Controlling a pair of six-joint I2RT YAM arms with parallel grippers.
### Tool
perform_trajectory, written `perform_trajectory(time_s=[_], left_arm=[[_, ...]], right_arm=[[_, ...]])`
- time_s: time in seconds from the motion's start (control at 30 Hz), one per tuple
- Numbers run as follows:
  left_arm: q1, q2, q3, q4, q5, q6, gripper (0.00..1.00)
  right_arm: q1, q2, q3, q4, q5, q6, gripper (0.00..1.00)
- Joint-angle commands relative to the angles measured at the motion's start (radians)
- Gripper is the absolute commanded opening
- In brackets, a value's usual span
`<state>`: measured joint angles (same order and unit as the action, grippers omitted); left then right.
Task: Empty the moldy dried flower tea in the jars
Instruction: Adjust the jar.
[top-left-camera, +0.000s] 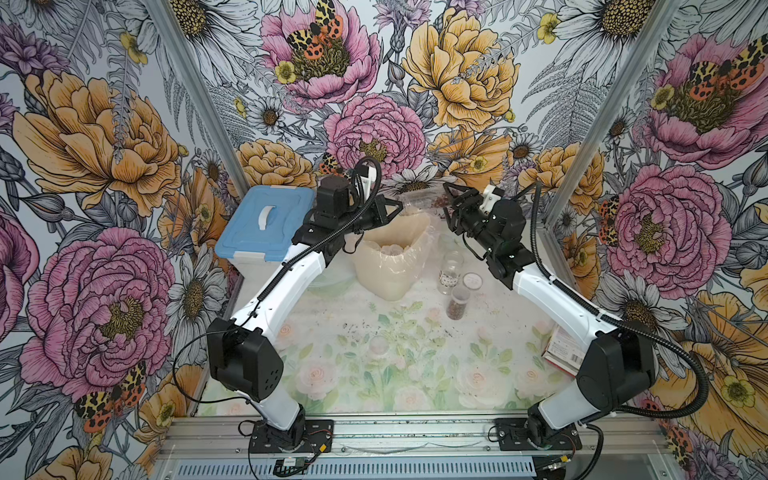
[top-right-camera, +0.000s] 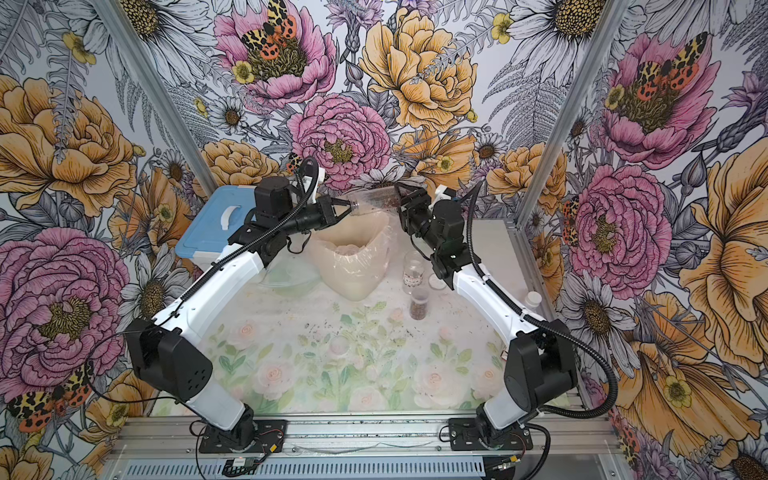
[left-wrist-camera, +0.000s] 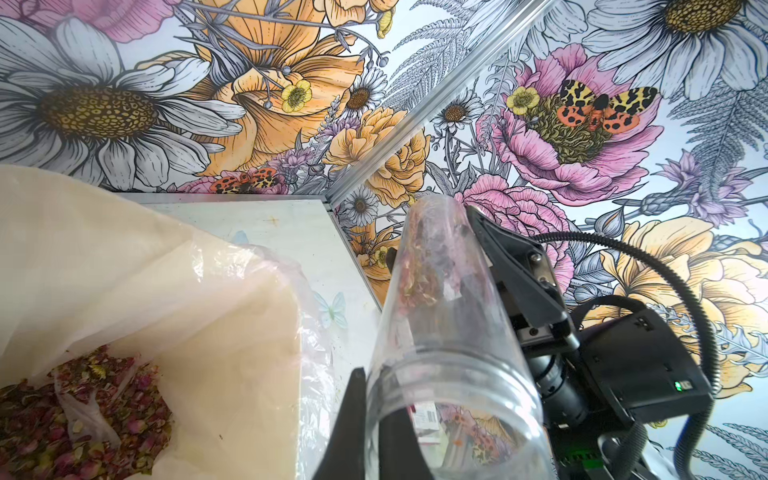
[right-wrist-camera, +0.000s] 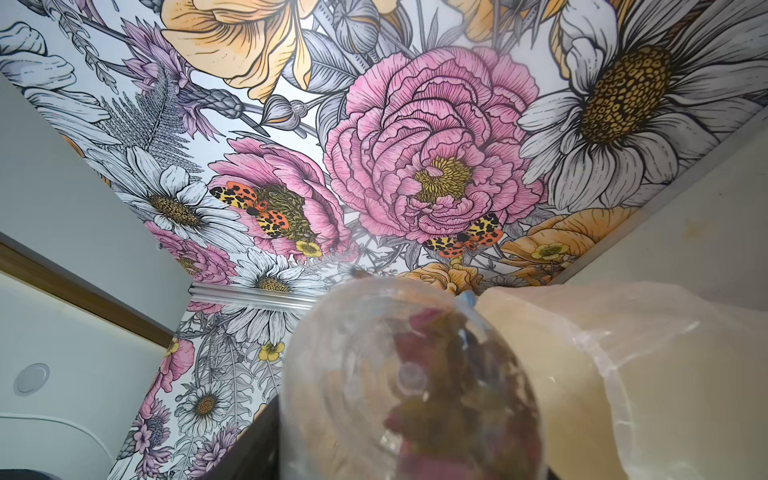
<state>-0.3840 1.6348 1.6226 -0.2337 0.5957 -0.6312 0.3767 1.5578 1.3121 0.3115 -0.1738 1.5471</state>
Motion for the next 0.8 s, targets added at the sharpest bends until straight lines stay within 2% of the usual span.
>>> perform_trajectory(time_s=[0.0, 0.2, 0.33, 0.5, 0.63, 0.77], left_arm=[[-0.009, 0.018, -0.013, 0.037, 0.025, -0.012, 0.00], [-0.009, 0.025, -0.014, 0.036, 0.022, -0.015, 0.00], [-0.010, 0.029, -0.010, 0.029, 0.020, -0.014, 0.00], [0.000, 0.017, -0.012, 0.016, 0.003, -0.007, 0.24], [0.026, -0.026, -0.035, 0.014, -0.017, 0.000, 0.37], [0.058, -0.110, -0.096, 0.007, -0.087, 0.032, 0.51]], right_arm=[[0.011, 0.007, -0.006, 0.052, 0.048, 0.021, 0.62], [0.017, 0.002, -0.047, 0.097, 0.093, 0.064, 0.50], [0.019, 0.009, -0.062, 0.115, 0.110, 0.091, 0.46], [0.022, 0.004, -0.077, 0.118, 0.150, 0.096, 0.41], [0.021, 0.000, -0.081, 0.112, 0.176, 0.081, 0.39], [0.021, 0.017, -0.034, 0.054, 0.177, -0.015, 0.39]])
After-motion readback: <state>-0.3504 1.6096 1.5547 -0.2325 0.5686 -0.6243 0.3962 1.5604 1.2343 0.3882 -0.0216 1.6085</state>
